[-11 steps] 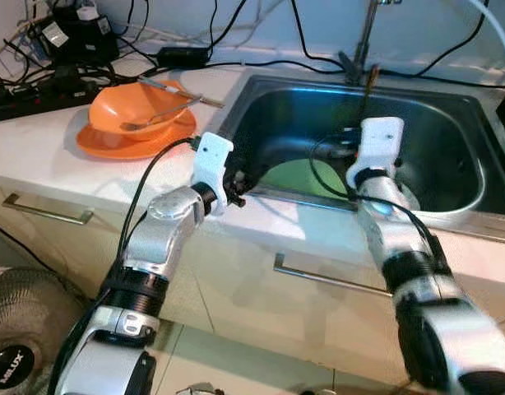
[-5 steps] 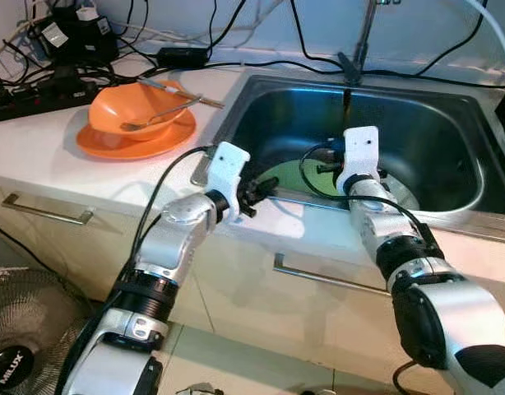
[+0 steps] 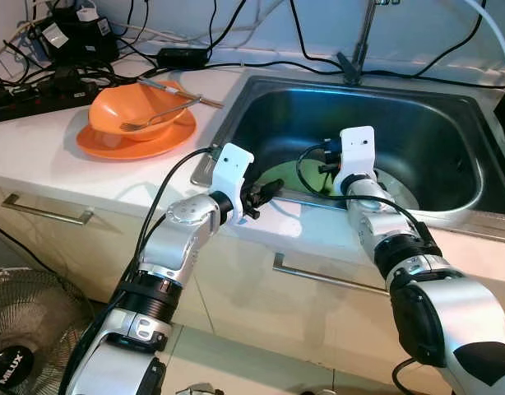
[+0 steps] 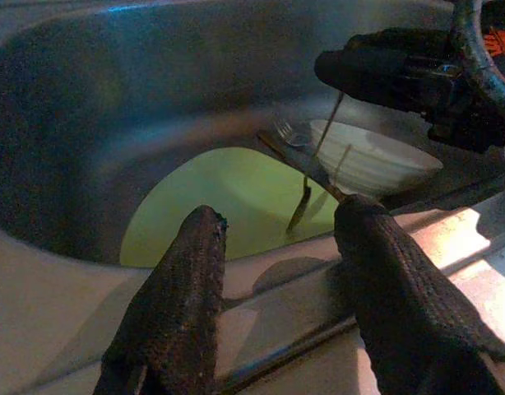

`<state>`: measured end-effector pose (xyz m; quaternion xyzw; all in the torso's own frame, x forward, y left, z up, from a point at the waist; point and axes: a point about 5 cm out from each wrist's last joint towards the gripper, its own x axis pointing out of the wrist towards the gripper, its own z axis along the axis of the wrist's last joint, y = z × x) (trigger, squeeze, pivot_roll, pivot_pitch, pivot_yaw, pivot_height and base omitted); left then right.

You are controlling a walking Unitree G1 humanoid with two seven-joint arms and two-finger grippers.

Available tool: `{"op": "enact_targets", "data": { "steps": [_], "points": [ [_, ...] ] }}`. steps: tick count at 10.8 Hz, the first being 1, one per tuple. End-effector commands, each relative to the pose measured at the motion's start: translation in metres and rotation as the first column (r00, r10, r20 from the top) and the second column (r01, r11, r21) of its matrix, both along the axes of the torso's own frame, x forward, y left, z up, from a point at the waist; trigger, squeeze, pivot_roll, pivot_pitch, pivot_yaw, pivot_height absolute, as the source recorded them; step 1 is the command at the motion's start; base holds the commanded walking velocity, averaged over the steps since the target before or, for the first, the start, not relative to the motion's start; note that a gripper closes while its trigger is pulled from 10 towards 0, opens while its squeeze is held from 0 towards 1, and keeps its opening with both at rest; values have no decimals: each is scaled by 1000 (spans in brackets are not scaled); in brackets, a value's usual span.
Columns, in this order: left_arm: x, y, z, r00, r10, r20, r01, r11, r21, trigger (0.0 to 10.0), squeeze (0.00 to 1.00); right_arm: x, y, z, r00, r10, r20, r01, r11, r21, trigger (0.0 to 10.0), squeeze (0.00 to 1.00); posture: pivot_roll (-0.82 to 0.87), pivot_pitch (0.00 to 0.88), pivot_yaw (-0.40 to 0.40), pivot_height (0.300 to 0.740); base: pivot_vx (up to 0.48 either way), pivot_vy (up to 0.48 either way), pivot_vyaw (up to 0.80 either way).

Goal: Kitchen organization

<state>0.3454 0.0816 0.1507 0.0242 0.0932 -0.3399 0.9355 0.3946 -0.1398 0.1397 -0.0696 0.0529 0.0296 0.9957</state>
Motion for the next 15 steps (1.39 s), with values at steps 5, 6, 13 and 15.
{"op": "enact_targets", "data": {
  "steps": [5, 6, 13, 15],
  "points": [
    [11, 5, 27, 962, 104, 254, -118, 992, 40, 10000, 0, 3, 8, 40, 964, 19, 266, -50, 992, 111, 10000, 0, 50, 0, 32, 740, 0, 0, 0],
    [12, 8, 31, 931, 134, 341, -171, 982, 81, 10000, 0, -1, 13, 46, 944, 38, 327, -91, 985, 148, 10000, 0, 41, 0, 33, 740, 0, 0, 0],
    [57, 29, 56, 797, 134, 589, -453, 778, 435, 10000, 0, -47, 31, 19, 928, 120, 352, -224, 936, 273, 10000, 0, -5, 0, 41, 740, 0, 0, 0],
    [66, 38, 65, 775, 137, 616, -507, 717, 478, 10000, 0, -56, 33, 22, 926, 113, 360, -227, 928, 295, 10000, 0, -24, 46, 43, 740, 0, 0, 0]
  ]
}}
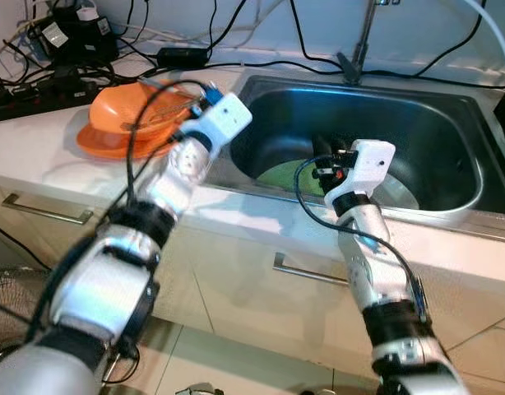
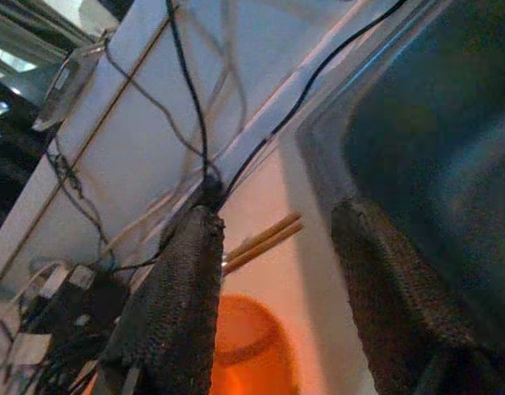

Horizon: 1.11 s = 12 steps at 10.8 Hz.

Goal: Kitchen organization

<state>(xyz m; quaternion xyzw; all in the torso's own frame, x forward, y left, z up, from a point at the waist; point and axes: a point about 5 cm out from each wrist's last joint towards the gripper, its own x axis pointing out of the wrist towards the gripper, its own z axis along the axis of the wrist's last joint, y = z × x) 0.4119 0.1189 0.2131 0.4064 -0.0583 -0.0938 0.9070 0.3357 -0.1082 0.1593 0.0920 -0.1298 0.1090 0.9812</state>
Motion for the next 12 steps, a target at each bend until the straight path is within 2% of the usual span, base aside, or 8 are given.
{"op": "enact_targets", "data": {
  "steps": [1, 5, 6, 7, 8, 9, 11, 12],
  "points": [
    [3, 4, 8, 999, 22, 32, -23, 999, 40, 10000, 0, -4, 4, 3, 1000, 15, 0, -15, 1000, 14, 10000, 0, -34, 76, 40, 740, 0, 0, 0],
    [9, 10, 20, 994, 86, 64, -89, 995, 36, 10000, 0, -24, 12, 0, 998, 41, -48, -39, 999, 30, 10000, 0, -63, 165, 23, 740, 0, 0, 0],
    [9, 7, 19, 999, 50, 11, -47, 983, -179, 10000, 0, -26, 10, -1, 998, 34, -59, -33, 999, 29, 10000, 0, -62, 174, 25, 740, 0, 0, 0],
    [0, -15, 11, 994, -110, 21, 107, 870, -481, 10000, 0, -25, 0, -5, 996, -22, -85, 25, 999, 27, 10000, 0, -56, 179, 26, 740, 0, 0, 0],
    [-10, -20, -1, 987, -146, 74, 163, 833, -529, 10000, 0, -23, -9, -7, 993, -70, -91, 73, 997, 31, 10000, 0, -50, 179, 24, 740, 0, 0, 0],
    [-21, -16, -18, 984, -142, 108, 178, 800, -573, 10000, 0, -21, -18, -4, 990, -121, -78, 123, 992, 24, 10000, 0, -45, 171, 24, 740, 0, 0, 0],
    [-39, 1, -34, 984, -80, 161, 167, 739, -653, 10000, 0, -17, -28, -1, 980, -193, -44, 194, 981, 6, 10000, 0, -27, 148, 23, 740, 0, 0, 0],
    [-43, 2, -33, 978, -75, 195, 186, 738, -649, 10000, 0, -15, -31, 0, 977, -208, -38, 208, 978, 11, 10000, 0, -22, 138, 22, 740, 0, 0, 0]
  ]
}}
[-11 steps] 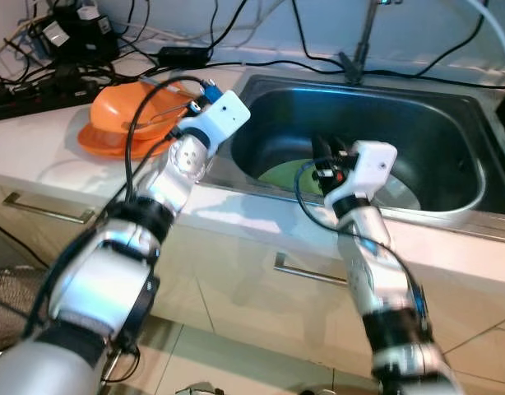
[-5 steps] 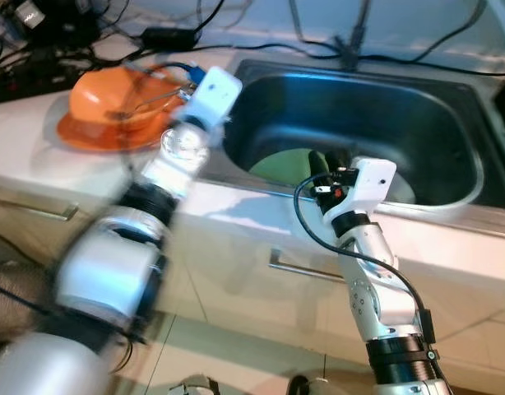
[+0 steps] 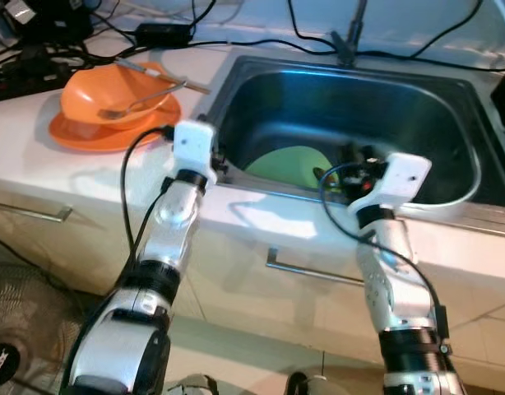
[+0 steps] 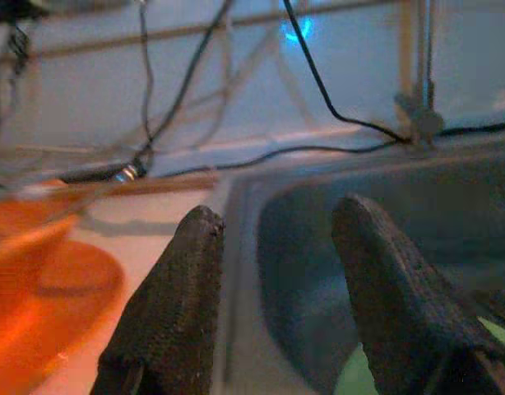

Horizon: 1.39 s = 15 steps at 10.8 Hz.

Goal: Kitchen organization

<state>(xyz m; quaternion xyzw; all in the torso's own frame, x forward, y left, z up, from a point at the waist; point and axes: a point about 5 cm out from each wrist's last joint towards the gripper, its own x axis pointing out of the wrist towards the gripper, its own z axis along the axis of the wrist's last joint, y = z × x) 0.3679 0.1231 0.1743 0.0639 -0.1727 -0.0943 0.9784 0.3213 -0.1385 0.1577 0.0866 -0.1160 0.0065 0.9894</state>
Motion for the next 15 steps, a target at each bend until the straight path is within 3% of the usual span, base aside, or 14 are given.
{"op": "enact_targets", "data": {
  "steps": [1, 6, 10, 15],
  "points": [
    [-6, -5, 7, 999, 14, 35, -14, 1000, 27, 10000, 0, 2, -2, 4, 1000, -14, 21, 13, 1000, 12, 10000, 0, -18, 119, 23, 740, 0, 0, -513],
    [-18, -14, 15, 998, 0, 56, 4, 997, -77, 10000, 0, 6, 2, 5, 998, -20, 52, 20, 1000, 5, 10000, 0, -24, 74, 32, 740, 0, 359, -113],
    [-20, -15, 16, 999, -20, 34, 22, 997, -72, 10000, 0, 7, 5, 2, 999, -18, 47, 18, 1000, 8, 10000, 0, -22, 60, 35, 740, 0, 382, -345],
    [-21, -16, 17, 999, -51, 8, 52, 996, -69, 10000, 0, 11, 5, -2, 999, -22, 23, 22, 999, 33, 10000, 0, -16, 65, 36, 740, 0, 74, -207]
  ]
}}
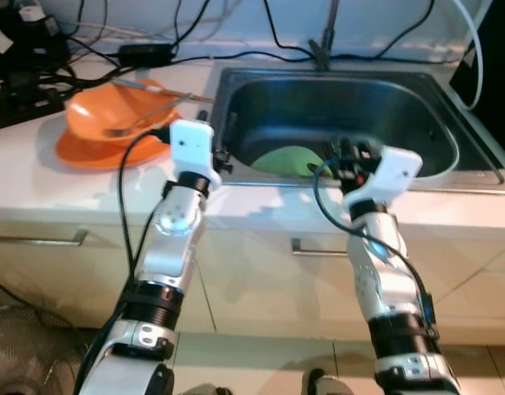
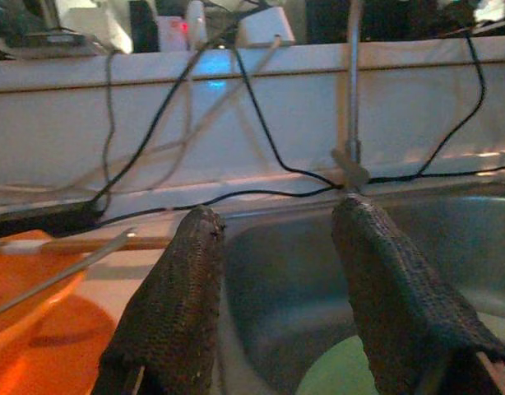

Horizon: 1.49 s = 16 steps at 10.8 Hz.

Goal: Kitchen organization

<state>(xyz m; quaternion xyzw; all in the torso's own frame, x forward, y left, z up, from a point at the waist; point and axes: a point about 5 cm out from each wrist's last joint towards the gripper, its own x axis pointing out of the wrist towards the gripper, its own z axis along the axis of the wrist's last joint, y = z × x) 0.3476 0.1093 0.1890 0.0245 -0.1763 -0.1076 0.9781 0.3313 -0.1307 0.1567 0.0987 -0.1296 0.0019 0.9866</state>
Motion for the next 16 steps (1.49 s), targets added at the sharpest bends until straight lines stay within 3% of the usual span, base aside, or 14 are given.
{"op": "enact_targets", "data": {
  "steps": [1, 3, 12, 16],
  "points": [
    [-1, -2, 3, 1000, -15, 3, 15, 1000, 6, 10000, 0, 1, -2, -1, 1000, -10, -6, 10, 1000, 11, 10000, 0, -15, 69, 36, 740, 0, 480, -800],
    [-1, -2, 4, 1000, -19, 1, 19, 1000, 10, 10000, 0, 0, -1, 0, 1000, -15, 6, 15, 1000, 0, 10000, 0, -12, 75, 36, 740, 0, 480, 0],
    [-1, -9, 14, 997, -59, 57, 56, 996, 68, 10000, 0, 3, 1, 1, 1000, -6, 9, 6, 1000, -23, 10000, 0, -4, 82, 44, 740, 0, 0, 0],
    [-2, -11, 18, 994, -76, 77, 69, 994, 88, 10000, 0, 4, 1, 2, 1000, -2, 17, 2, 1000, -10, 10000, 0, 2, 77, 44, 740, 0, 0, 298]
  ]
}}
